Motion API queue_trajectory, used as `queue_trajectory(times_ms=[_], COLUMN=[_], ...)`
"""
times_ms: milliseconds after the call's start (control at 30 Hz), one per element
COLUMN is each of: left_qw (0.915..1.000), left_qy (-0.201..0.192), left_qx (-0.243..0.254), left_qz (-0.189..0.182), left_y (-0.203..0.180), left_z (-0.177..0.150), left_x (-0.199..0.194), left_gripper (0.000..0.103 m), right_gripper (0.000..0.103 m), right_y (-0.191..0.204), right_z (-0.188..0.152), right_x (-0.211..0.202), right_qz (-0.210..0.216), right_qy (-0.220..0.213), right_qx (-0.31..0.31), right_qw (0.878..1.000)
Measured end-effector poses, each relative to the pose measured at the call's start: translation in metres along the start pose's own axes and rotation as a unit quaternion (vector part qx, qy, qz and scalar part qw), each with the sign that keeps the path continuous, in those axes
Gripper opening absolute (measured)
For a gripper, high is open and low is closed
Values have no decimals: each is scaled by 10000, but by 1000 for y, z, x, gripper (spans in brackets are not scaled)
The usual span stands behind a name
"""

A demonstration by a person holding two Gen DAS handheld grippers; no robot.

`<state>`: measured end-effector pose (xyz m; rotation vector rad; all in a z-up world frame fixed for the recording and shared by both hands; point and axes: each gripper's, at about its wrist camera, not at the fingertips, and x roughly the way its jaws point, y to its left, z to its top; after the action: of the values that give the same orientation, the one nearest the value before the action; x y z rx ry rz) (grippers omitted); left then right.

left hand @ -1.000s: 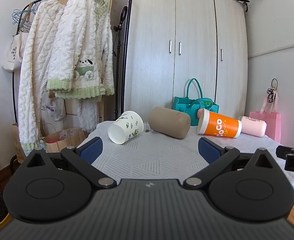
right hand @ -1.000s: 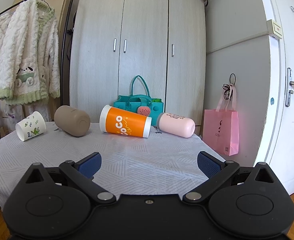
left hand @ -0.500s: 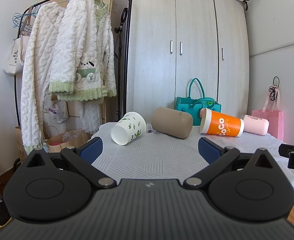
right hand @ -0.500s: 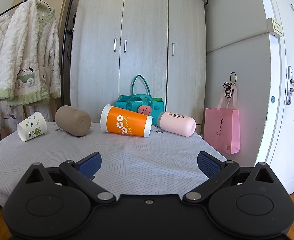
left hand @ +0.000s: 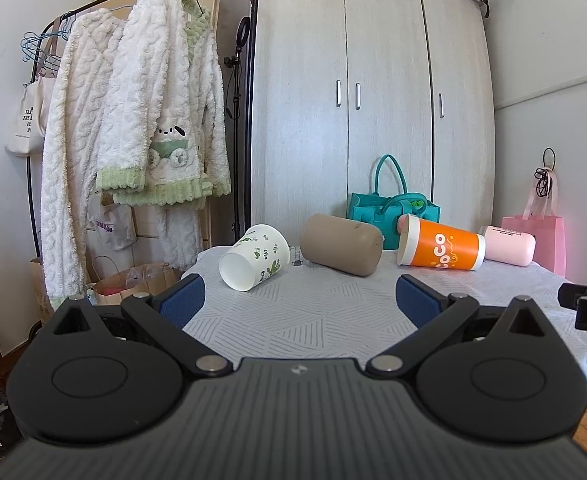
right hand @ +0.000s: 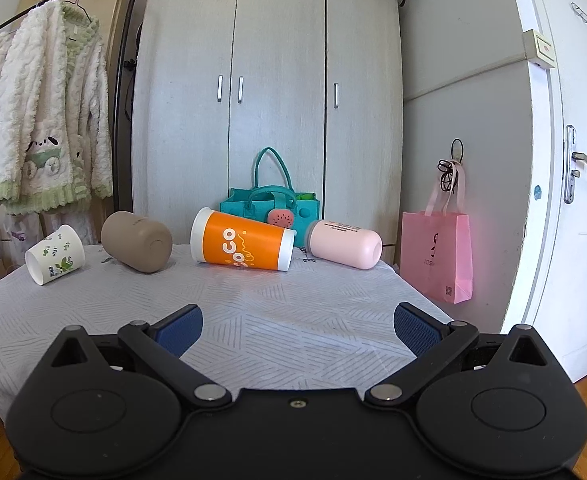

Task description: Flip cup upright

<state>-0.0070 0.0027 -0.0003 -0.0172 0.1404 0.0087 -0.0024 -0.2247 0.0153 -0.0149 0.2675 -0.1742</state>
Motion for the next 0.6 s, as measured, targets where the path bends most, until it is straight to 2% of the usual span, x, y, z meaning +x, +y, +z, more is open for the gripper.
queue_trajectory(times_ms=[600], left_qw=[9999], left_qy=[95], left_qx=[40], left_qz=[-47], left_y=[2], left_z=[-1], left_x=[1], left_gripper=[103], right_gripper=[103], right_y=[4], right_z=[-2], right_x=[1], right_qz=[61], right_qy=[100], right_qx=[-70], right_qw=[9999])
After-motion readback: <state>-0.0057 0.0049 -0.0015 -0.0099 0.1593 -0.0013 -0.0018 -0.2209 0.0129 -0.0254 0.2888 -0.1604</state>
